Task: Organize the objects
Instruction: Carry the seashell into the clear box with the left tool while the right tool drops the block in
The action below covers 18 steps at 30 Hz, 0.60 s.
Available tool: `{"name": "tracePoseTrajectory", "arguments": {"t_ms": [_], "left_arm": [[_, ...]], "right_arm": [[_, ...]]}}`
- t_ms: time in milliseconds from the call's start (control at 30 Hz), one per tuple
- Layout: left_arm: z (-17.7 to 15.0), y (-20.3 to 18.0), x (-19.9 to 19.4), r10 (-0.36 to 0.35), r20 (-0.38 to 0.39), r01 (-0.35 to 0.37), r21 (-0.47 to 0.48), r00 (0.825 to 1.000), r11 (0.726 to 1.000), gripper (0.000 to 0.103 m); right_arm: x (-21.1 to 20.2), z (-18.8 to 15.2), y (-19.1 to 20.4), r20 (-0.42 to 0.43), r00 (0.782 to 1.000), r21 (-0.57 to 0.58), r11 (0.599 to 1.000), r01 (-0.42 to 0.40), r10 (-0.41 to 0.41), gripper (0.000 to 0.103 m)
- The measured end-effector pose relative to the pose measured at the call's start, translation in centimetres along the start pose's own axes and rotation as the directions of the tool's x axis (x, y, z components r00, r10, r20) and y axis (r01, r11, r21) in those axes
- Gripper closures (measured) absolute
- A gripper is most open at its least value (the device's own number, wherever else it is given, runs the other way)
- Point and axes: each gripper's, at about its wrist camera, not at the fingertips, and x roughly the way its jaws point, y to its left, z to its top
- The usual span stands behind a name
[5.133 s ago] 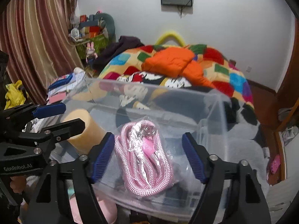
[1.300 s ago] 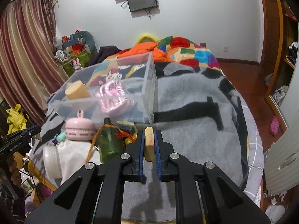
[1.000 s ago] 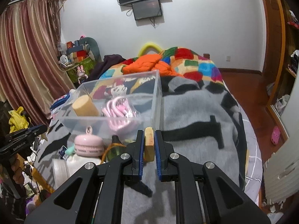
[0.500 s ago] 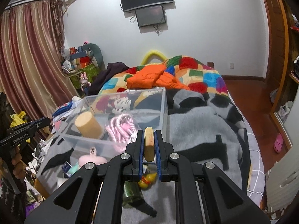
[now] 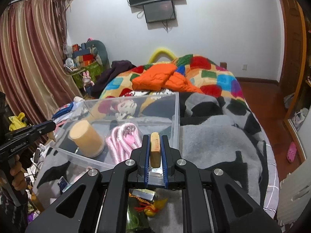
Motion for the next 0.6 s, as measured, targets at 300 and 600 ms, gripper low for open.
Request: {"name": "tracePoseTrajectory", "arguments": {"t_ms": [300,600], "left_arm": [[-0.3,0.0,1.9,-0.001,-0.043,0.0,-0.004,0.999,1.0,0.092],[-0.6,-0.2,2.7,-0.003,-0.066,0.002,-0.013,0.998,1.0,0.092]], "right_arm": [[2.2,-0.1,0.5,-0.029,0.999,-0.02,1.0,0.019,-0.02,0.093],[3.8,0.0,1.4,-0.048,0.999,-0.058,0.998,0.021,-0.024,0.093]]}}
